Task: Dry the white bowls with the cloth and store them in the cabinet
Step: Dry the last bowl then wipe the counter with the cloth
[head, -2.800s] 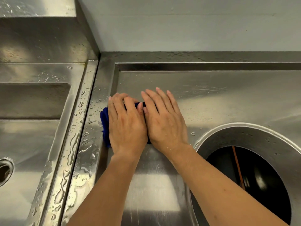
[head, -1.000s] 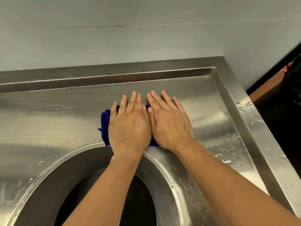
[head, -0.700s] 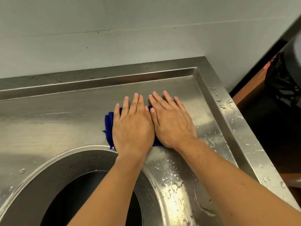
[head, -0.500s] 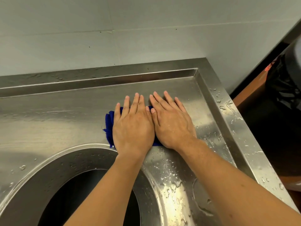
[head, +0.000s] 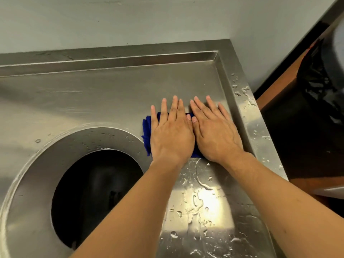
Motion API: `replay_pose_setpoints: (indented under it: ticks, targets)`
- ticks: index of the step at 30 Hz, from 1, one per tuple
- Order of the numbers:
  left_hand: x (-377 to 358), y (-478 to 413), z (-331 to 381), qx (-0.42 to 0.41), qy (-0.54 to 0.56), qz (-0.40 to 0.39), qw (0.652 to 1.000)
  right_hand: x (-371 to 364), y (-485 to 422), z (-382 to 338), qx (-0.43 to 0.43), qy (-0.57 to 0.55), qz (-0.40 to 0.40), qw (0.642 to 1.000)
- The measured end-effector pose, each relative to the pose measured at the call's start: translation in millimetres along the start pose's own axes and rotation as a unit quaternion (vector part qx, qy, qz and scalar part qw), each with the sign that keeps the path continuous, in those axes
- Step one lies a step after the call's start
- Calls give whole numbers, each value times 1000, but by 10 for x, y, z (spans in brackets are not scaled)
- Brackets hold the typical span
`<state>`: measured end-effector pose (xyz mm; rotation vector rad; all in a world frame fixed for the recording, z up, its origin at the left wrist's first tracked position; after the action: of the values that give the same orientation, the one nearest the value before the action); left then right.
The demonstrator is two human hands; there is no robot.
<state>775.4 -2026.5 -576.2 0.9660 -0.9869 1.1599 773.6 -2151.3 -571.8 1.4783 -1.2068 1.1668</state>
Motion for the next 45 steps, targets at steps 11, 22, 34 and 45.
replay_pose_setpoints:
  ticks: [11, 22, 34, 45]
  targets:
    - [-19, 729, 223, -23, 25, -111, 993, -18, 955, 31, -9, 2, -3, 1000]
    - [115, 1144, -94, -227, 2, -204, 952, -34, 1513, -28, -10, 18, -23, 1000]
    - [33, 1507, -327, -304, 98, -194, 927, -63, 1931, -35, 14, 12, -42, 999]
    - [-230, 1526, -182, -259, -196, -399, 857, -167, 2317, -59, 41, 28, -42, 998]
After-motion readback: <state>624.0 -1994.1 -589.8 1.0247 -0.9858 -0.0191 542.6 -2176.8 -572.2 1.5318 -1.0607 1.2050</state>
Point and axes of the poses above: each hand's wrist, its own y-axis away from the middle knuckle, its own x-axis out of the back of the hand, z = x × y, the point moved 1 cm from there along -y, towards the middle knuckle, and after that the axes turned 1 degree about -x, right-handed, at the moved point
